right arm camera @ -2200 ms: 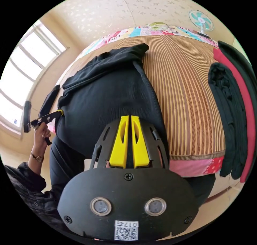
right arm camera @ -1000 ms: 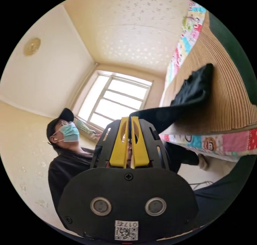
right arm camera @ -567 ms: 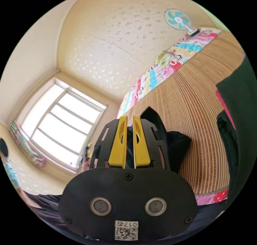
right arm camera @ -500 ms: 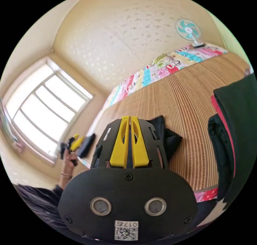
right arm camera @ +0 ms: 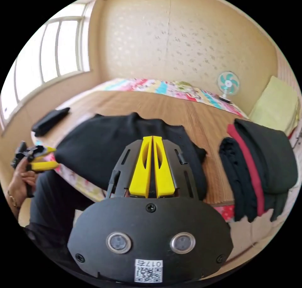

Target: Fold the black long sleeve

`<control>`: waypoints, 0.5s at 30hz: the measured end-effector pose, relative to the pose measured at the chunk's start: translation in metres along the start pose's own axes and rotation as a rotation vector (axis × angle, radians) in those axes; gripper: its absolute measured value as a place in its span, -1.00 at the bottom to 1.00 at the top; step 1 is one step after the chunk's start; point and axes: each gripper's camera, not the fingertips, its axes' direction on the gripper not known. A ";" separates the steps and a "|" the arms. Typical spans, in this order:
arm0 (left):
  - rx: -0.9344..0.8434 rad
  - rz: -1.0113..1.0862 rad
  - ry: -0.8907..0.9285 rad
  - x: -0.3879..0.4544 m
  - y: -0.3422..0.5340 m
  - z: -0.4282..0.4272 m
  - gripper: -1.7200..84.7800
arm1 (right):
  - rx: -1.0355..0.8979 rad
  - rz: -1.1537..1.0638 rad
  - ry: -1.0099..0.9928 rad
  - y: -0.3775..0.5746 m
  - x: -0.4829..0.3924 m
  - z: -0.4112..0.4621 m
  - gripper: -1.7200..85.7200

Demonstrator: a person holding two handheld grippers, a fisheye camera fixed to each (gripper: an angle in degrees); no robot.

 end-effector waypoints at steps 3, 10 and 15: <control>0.047 -0.072 0.009 0.009 -0.013 0.018 -0.77 | -0.083 -0.040 -0.231 -0.007 -0.019 0.035 -0.95; 0.018 0.508 -0.013 0.209 -0.007 0.088 -0.81 | -0.252 0.117 -0.337 0.008 0.033 0.034 -0.95; -0.355 1.038 -0.050 0.308 0.114 0.219 -0.73 | -0.204 0.289 -0.395 0.065 0.116 -0.016 -0.92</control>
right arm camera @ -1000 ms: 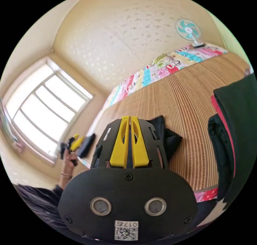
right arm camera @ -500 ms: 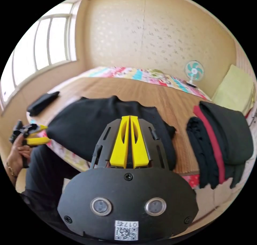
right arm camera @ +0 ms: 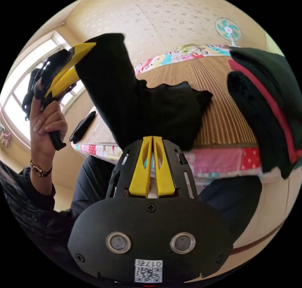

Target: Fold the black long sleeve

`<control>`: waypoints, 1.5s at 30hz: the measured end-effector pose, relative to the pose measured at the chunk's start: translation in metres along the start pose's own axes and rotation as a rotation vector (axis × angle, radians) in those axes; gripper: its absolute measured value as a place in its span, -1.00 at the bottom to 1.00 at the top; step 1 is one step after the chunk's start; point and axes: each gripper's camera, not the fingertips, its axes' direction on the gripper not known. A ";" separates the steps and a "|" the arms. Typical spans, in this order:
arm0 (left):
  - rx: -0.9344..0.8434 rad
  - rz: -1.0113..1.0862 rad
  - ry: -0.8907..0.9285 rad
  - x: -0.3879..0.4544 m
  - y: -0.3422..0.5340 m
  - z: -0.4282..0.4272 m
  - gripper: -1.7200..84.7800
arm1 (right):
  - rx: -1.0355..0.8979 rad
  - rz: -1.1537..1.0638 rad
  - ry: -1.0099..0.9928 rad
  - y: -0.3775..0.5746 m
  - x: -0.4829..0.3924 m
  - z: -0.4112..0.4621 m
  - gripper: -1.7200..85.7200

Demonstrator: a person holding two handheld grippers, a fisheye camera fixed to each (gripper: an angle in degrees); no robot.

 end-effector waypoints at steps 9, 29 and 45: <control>0.070 -0.519 -0.128 -0.068 0.090 0.017 -0.54 | -0.052 0.319 -0.380 0.062 0.123 -0.047 -0.64; -0.207 -0.023 0.072 0.062 0.106 -0.020 -0.70 | 0.339 -0.117 -1.072 -0.124 0.132 -0.145 -0.52; 0.047 -0.595 -0.177 -0.115 0.201 -0.151 -0.64 | 0.380 0.648 -0.252 -0.004 0.287 -0.272 -0.77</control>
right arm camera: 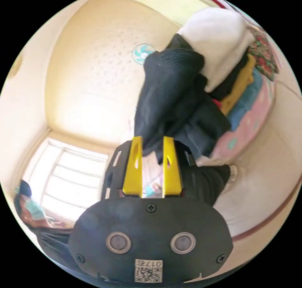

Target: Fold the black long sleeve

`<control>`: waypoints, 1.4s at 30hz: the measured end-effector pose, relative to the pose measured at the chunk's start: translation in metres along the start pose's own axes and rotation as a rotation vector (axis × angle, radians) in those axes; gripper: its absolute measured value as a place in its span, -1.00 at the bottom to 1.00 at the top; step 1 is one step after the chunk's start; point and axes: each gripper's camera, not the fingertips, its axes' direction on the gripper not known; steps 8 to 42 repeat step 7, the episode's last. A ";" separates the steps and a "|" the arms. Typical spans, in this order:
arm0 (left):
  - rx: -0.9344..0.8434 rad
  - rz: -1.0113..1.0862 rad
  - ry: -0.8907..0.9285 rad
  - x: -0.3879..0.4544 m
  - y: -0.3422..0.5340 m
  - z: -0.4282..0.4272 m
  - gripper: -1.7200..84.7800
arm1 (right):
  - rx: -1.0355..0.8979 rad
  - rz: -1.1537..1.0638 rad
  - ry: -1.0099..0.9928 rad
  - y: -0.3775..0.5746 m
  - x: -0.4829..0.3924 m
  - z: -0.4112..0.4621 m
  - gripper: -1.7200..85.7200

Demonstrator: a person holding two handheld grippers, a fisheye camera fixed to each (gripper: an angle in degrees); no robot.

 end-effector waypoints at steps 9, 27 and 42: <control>0.283 -0.308 -0.536 -0.116 -0.075 -0.133 -0.55 | -0.230 -0.028 0.021 0.099 0.011 0.036 -0.87; 0.283 -0.308 -0.536 -0.116 -0.075 -0.133 -0.55 | -0.230 -0.028 0.021 0.099 0.011 0.036 -0.87; 0.283 -0.308 -0.536 -0.116 -0.075 -0.133 -0.55 | -0.230 -0.028 0.021 0.099 0.011 0.036 -0.87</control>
